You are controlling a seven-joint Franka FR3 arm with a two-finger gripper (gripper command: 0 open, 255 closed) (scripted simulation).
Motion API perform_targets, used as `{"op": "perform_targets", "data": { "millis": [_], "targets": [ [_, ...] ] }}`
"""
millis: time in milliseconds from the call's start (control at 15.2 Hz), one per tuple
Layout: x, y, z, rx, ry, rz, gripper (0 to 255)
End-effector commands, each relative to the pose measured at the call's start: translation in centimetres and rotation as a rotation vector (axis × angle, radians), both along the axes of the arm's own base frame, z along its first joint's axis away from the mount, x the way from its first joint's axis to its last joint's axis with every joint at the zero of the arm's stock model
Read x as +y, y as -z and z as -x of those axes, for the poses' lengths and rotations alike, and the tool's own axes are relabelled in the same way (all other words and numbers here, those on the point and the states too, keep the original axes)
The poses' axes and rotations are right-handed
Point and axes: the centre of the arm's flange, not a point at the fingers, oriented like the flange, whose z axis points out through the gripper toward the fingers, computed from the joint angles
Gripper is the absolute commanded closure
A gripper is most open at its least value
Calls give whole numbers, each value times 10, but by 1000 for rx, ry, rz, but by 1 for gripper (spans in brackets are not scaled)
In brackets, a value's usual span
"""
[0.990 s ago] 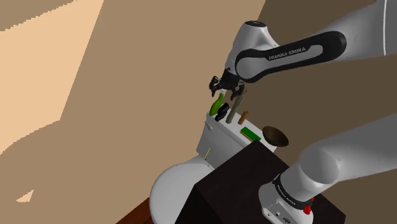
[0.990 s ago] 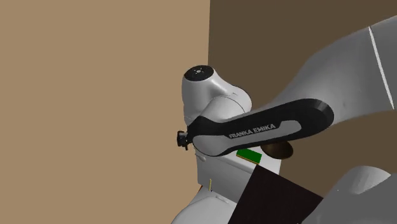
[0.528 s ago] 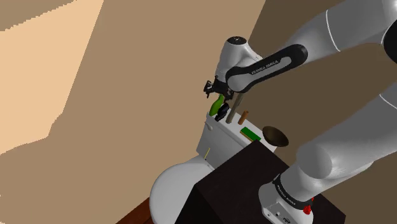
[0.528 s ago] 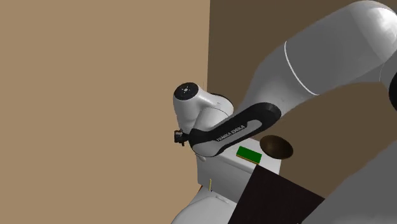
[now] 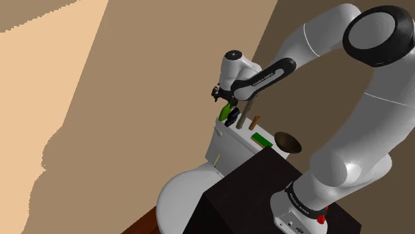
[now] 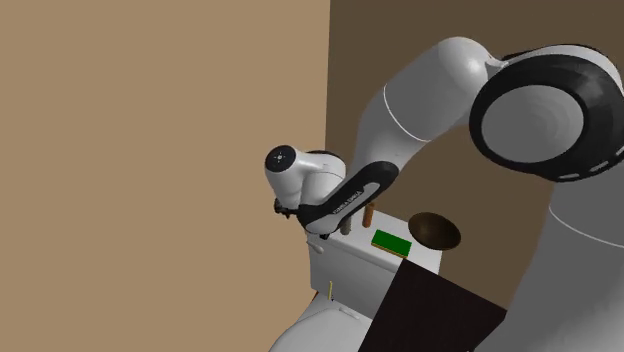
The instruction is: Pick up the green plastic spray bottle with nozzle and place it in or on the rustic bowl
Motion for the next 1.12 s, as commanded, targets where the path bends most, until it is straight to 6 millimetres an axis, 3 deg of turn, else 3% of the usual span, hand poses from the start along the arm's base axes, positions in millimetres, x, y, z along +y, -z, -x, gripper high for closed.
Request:
{"op": "perform_targets", "data": {
  "millis": [0, 528, 1056],
  "targets": [
    [-15, 17, -13, -17, 58, 25, 0],
    [-85, 73, -57, -79, 281, 113, 0],
    [-108, 109, -61, -82, 289, 116, 0]
  ]
}}
